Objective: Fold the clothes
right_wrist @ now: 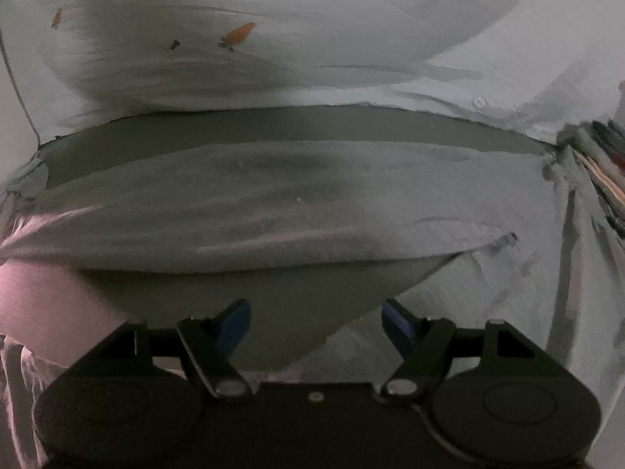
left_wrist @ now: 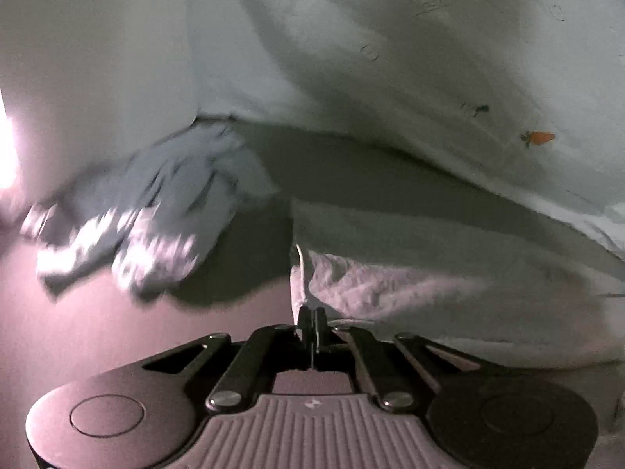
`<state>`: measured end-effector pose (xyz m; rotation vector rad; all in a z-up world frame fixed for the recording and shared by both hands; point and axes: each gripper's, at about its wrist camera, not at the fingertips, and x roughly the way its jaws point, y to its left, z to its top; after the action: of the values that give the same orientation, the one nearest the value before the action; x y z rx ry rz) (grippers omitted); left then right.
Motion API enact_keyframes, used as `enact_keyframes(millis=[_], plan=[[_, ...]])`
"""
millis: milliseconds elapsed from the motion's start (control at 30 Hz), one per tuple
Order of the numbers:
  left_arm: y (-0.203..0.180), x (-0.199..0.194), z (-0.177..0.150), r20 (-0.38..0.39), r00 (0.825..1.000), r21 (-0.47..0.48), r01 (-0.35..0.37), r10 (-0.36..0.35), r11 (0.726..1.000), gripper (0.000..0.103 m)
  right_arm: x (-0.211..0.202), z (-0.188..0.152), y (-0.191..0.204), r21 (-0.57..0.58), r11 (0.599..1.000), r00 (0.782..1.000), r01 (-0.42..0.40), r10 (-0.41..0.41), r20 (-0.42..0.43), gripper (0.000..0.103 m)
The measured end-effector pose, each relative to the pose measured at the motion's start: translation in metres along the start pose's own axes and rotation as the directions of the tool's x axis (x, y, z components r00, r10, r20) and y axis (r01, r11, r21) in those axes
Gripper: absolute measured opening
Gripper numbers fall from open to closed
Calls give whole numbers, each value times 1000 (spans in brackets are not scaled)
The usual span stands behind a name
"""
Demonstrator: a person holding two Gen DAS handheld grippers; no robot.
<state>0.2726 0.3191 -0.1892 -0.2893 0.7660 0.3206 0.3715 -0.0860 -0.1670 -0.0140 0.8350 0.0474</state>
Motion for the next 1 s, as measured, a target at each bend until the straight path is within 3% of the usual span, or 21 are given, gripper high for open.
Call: enact_keyframes(millis=[100,200,267,333,500,633,733,800,867,900,1000], plan=[[7,6,-25,-65,997,-45,-54,51,998,1,-2,-2,-6,29,1000,1000,-3,3,-5,75],[16,2,-35,-82,993,-77,-86,80,993,1,-7,-4,-15,51,999,1000,3,-3,-1,75],[18,-10,-36,-66,996,-106,-69,62,992,4,-13,-8,-26,75,997,1000,14,-15,1,75],[13,-23,-35,-46,998,-106,-50,46,993,14,-20,-14,-42,103,994,999,40,-41,6,76],[-20,-41,-42,-44,998,-118,36,-42,992,31,-39,-37,-105,227,961,986,161,-166,2,79],[-73,-44,-60,-80,991,-82,104,-111,991,42,-56,-55,-180,396,887,966,237,-258,1,79],[-125,-48,-79,-137,979,-18,151,-152,988,46,-69,-68,-241,536,811,955,237,-296,26,76],[-162,-50,-93,-172,971,59,176,-164,983,52,-77,-78,-281,623,756,953,201,-298,55,53],[-198,-51,-106,-209,965,134,191,-160,973,52,-81,-87,-316,693,702,951,162,-298,80,39],[-215,-51,-112,-229,961,166,197,-157,966,53,-81,-90,-333,718,679,950,154,-302,82,35],[-257,-50,-127,-270,952,230,207,-142,951,63,-72,-96,-376,758,638,951,134,-297,81,35]])
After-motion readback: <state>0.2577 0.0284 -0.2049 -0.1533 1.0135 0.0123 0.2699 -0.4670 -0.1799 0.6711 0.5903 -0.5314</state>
